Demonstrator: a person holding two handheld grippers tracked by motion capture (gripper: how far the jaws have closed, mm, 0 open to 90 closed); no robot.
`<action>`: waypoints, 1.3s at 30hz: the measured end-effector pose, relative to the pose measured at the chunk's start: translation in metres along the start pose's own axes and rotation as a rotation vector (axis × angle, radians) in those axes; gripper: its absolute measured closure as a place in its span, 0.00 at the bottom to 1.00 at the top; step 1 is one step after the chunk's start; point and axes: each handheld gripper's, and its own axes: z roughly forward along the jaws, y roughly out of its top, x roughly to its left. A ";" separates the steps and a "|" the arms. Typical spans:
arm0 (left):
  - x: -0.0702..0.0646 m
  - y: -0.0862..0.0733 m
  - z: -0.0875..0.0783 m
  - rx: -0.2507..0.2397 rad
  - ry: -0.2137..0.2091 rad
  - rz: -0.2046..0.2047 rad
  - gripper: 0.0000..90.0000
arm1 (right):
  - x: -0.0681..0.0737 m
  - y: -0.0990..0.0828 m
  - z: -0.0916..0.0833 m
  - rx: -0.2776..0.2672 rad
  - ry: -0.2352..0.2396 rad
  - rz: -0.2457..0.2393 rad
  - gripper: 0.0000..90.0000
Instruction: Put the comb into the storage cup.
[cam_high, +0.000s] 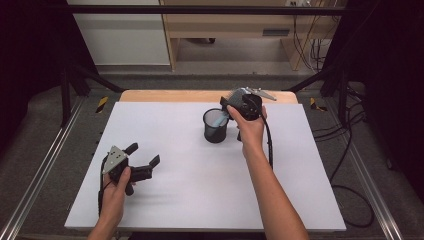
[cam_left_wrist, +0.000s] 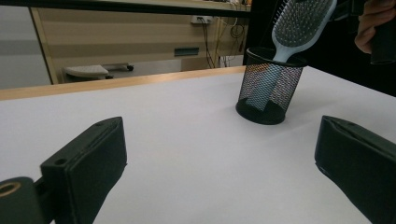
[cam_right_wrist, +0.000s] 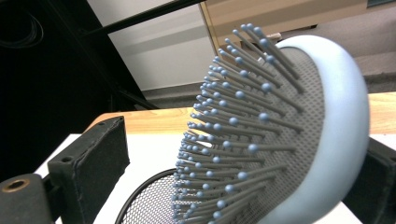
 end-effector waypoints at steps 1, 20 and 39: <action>0.000 0.001 -0.001 -0.002 -0.002 0.001 0.02 | 0.001 0.000 0.000 -0.001 -0.005 -0.010 0.07; 0.018 0.009 -0.042 -0.054 0.072 0.029 0.02 | 0.004 0.001 -0.005 0.011 -0.011 -0.074 0.06; 0.030 0.005 -0.045 -0.054 0.101 0.007 0.02 | 0.003 0.009 -0.025 -0.038 -0.016 -0.178 0.05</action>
